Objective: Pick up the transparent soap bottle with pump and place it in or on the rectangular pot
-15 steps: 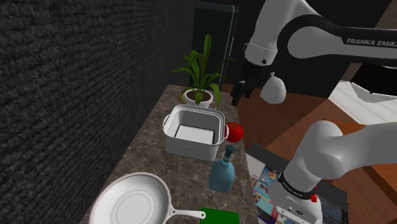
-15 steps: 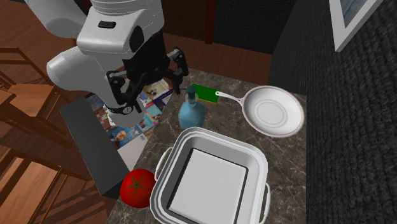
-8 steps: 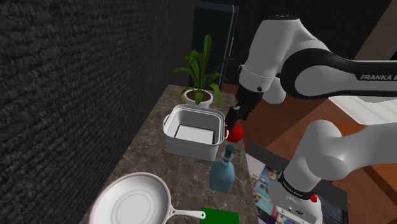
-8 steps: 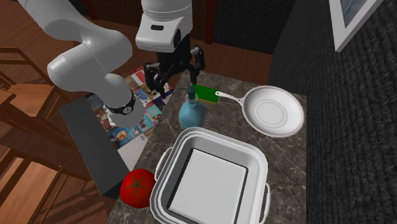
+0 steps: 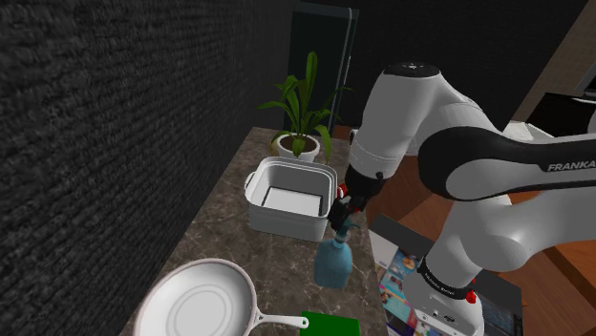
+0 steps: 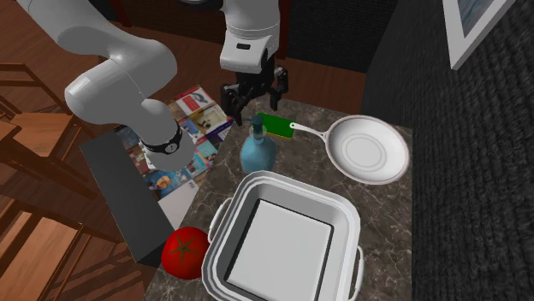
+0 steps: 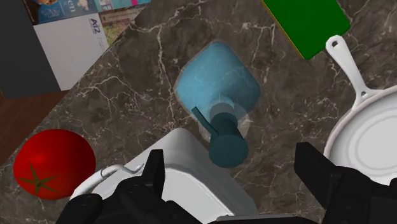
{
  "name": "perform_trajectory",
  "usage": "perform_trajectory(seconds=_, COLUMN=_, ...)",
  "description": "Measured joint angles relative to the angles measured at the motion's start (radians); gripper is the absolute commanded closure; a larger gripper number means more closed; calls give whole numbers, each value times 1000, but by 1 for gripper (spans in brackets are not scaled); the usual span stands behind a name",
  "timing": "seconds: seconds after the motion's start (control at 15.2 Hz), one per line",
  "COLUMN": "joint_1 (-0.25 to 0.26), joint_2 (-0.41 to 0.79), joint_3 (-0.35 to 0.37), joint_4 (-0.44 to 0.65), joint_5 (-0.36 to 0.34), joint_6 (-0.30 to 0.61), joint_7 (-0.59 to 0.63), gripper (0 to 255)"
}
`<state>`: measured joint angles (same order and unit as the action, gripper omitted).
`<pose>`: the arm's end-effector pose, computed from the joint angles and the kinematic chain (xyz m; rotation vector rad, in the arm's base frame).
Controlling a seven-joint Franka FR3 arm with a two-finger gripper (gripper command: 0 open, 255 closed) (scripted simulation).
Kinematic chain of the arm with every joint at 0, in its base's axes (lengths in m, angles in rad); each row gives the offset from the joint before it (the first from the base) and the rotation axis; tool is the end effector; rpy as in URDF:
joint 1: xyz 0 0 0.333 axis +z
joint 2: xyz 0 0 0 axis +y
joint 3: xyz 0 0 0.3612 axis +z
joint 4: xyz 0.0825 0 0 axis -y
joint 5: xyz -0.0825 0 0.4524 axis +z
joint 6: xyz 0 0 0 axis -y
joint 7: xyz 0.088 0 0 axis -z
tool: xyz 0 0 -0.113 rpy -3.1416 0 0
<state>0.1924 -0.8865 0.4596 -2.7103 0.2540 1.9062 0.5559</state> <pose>0.2647 0.2179 0.4558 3.0576 -0.2056 0.1396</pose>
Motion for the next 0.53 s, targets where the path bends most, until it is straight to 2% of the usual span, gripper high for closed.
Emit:
perform_trajectory(seconds=0.33, joint_1=3, joint_2=23, joint_3=22, joint_4=-56, joint_5=17, joint_6=77, joint_7=2, gripper=0)
perform_trajectory(seconds=0.53, joint_1=5, joint_2=23, joint_3=25, joint_4=-63, joint_5=20, joint_6=85, joint_7=2, gripper=0)
